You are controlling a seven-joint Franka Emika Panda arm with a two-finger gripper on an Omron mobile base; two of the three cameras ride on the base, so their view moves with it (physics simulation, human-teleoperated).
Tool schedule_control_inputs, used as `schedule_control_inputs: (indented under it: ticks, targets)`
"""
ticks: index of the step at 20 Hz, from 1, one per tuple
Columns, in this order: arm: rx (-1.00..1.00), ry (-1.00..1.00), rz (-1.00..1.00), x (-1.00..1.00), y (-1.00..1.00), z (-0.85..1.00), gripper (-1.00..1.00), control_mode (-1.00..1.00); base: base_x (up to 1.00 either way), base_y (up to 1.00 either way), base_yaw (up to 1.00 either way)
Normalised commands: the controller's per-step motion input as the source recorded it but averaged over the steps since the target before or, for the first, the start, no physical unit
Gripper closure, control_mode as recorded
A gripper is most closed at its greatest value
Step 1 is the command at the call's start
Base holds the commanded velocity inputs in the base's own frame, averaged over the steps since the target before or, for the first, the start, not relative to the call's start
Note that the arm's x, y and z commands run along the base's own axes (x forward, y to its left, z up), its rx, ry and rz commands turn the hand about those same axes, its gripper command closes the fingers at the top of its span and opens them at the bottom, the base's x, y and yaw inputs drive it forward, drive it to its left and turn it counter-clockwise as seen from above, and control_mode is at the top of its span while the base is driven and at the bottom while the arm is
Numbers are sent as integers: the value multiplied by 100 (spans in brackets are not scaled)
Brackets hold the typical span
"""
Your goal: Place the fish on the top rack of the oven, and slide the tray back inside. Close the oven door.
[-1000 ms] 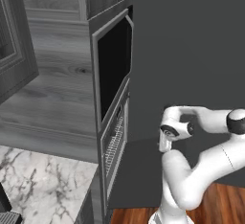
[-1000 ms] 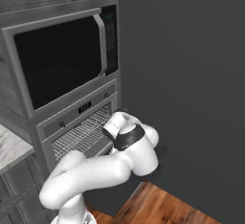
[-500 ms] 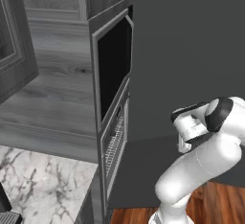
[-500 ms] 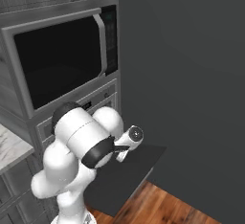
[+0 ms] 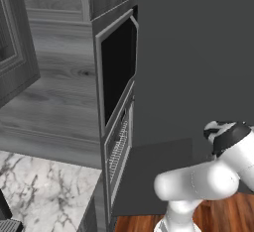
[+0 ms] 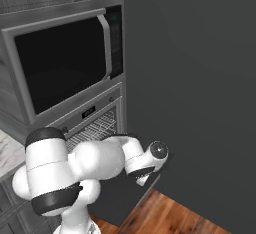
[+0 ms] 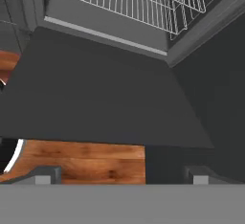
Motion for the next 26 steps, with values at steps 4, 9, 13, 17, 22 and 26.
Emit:
schedule_control_inputs:
  ticks: [4,9,13,17,22,26]
  targets:
    - [3,0,0,-81,-100,0,-100,-100,0,0,0]
    - [6,1,0,-64,-100,-2,-100,-100,0,0,0]
    - [8,4,8,-18,-74,-20,-100,-100,0,0,0]
    - [8,0,16,11,-34,-73,-100,-100,0,0,0]
    - [10,-1,16,19,-7,-91,-100,-100,0,0,0]
    - [10,-9,15,16,0,-100,-100,-100,0,0,0]
